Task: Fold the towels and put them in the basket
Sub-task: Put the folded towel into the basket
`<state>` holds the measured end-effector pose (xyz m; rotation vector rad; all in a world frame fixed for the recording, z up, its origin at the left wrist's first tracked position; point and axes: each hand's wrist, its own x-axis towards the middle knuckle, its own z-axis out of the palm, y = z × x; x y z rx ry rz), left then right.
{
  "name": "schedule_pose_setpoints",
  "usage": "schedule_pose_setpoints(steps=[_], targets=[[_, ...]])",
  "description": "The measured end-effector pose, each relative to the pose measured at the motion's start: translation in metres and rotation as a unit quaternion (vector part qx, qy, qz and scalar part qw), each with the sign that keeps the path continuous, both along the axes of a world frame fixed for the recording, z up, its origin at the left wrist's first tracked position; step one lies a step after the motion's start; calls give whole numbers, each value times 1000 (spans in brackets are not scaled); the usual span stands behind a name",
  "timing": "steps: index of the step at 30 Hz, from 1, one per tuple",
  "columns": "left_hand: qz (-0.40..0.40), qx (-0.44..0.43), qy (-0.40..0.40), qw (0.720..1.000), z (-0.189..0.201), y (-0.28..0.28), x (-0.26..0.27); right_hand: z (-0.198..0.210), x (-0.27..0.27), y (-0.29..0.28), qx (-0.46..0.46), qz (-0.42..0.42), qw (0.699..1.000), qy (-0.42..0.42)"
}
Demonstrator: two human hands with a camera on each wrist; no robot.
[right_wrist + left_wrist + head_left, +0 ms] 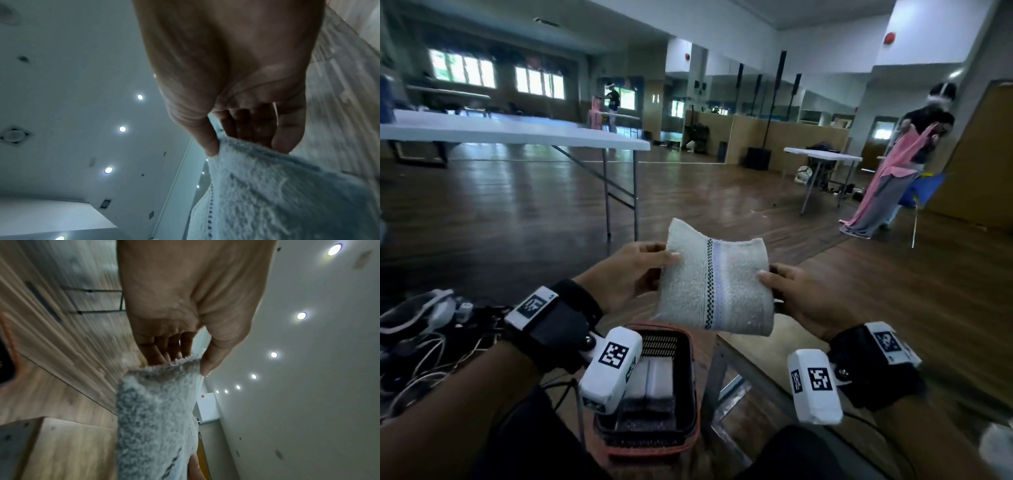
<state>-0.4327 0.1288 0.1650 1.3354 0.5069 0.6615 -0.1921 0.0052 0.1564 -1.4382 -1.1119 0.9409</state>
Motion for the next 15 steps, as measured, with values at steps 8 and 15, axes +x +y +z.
schedule_pose_setpoints(steps=[8,15], targets=[[57,-99,101,988,-126,80,-8,-120,-14,92,-127,5,992,16],[87,-216,271,934,-305,117,1,-301,-16,149,-319,-6,947,32]])
